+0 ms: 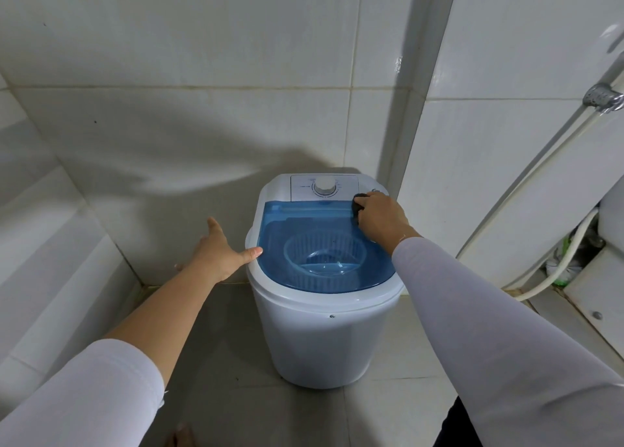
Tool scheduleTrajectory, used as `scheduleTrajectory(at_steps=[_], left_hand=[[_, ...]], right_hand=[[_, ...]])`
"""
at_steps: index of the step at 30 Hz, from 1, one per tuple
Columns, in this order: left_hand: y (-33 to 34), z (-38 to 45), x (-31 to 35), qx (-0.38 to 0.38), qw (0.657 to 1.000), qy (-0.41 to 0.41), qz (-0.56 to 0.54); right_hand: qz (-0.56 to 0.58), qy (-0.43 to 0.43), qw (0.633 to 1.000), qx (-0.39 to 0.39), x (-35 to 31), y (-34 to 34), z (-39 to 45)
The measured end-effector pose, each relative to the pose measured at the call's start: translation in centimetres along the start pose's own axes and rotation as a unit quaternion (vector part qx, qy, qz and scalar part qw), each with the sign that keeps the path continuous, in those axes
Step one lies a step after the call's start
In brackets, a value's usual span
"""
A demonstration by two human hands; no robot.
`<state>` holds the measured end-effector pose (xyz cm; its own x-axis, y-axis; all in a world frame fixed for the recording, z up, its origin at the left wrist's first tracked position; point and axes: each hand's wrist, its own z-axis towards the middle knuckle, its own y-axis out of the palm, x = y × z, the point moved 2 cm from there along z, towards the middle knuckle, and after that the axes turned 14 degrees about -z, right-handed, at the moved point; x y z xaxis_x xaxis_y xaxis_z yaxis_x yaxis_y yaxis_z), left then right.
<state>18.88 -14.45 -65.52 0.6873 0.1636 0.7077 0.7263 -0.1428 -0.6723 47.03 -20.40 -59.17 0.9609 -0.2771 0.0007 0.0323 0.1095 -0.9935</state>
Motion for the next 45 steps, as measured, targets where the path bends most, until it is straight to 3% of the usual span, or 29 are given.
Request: scheduleTrajectory(at_steps=[12,18,23,31,36,45], left_hand=[[0.1,-0.4,0.3,0.0,1.0,0.001,-0.014],[0.3,-1.1,0.6,0.008,0.999,-0.013,-0.047],[0.7,-1.7,0.6,0.011,0.995,-0.009,-0.095],[0.4,-3.6,0.4,-0.066,0.992,-0.005,-0.11],[0.5,-3.3,-0.6,-0.07,0.993,-0.017,-0.095],[0.7,-3.3,-0.6,-0.086,0.989,-0.023,-0.114]], right_hand=[[0.04,0.078,0.996,-0.036,3.6,-1.3,-1.7],[0.119,0.127,0.985,0.005,3.7,-4.1,-2.0],[0.113,0.023,0.993,0.034,-2.5,-7.5,-1.4],[0.01,-0.141,0.99,-0.024,-13.3,-5.3,-1.5],[-0.066,-0.155,0.984,-0.054,-14.9,-2.7,-1.3],[0.01,-0.133,0.99,-0.039,-15.8,-0.9,-1.7]])
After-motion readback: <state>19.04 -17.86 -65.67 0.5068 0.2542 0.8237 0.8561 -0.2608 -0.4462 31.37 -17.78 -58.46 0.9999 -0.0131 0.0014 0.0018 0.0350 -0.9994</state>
